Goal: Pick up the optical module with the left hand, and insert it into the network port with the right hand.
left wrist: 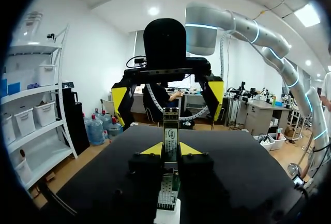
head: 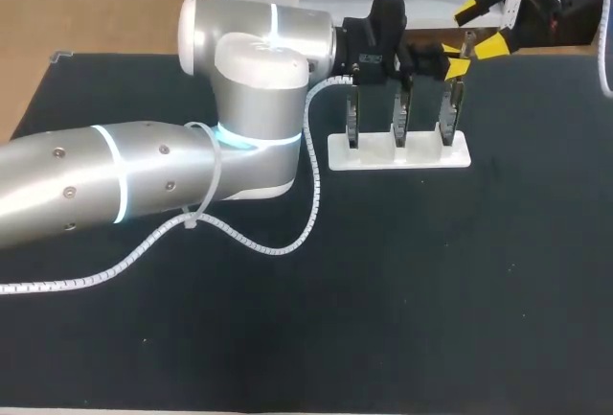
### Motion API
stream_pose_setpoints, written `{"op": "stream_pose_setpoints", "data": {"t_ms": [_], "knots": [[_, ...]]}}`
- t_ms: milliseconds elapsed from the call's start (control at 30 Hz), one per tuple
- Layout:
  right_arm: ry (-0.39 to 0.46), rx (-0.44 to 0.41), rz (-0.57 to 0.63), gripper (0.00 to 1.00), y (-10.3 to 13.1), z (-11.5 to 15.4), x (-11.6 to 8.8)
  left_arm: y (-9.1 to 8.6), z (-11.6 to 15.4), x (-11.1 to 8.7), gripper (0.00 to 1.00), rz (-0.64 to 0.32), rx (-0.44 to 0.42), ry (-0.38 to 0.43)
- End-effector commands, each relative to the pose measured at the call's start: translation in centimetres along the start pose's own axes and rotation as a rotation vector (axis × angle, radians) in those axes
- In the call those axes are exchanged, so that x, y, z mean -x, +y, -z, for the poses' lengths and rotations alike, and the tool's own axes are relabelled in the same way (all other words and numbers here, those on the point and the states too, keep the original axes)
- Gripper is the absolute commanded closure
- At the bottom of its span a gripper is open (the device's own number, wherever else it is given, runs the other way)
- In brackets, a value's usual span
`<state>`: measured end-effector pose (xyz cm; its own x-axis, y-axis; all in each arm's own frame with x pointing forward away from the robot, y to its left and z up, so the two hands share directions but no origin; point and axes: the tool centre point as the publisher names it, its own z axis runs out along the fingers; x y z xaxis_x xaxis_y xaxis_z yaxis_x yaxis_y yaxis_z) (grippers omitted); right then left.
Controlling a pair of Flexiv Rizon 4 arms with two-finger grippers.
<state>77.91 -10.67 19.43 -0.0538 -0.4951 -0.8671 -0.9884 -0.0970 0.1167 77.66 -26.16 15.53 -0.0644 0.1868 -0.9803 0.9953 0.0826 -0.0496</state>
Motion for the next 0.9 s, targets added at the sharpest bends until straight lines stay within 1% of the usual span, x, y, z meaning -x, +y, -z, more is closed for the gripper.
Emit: {"op": "stream_pose_setpoints", "data": {"t_ms": [33, 367, 833, 867, 900], "knots": [[0.006, -0.004, -0.002, 0.0, 0.16, -0.13, 0.21, 0.18, -0.1, -0.02, 1.0, -0.001, -0.002, 0.0], [0.033, 0.004, 0.007, 0.0, 0.48, -0.33, 0.19, 0.18, -0.1, -0.02, 1.0, -0.001, -0.002, 0.0], [0.059, -0.008, 0.007, 0.0, 0.65, -0.53, -0.07, 0.18, -0.1, -0.02, 1.0, -0.001, -0.002, 0.0], [0.06, -0.008, 0.007, 0.5, 0.66, -0.54, -0.08, 0.18, -0.1, -0.02, 1.0, -0.001, -0.002, 0.0], [0.061, -0.009, 0.007, 0.7, 0.67, -0.55, -0.08, 0.18, -0.1, -0.02, 1.0, -0.001, -0.002, 0.0]]}}
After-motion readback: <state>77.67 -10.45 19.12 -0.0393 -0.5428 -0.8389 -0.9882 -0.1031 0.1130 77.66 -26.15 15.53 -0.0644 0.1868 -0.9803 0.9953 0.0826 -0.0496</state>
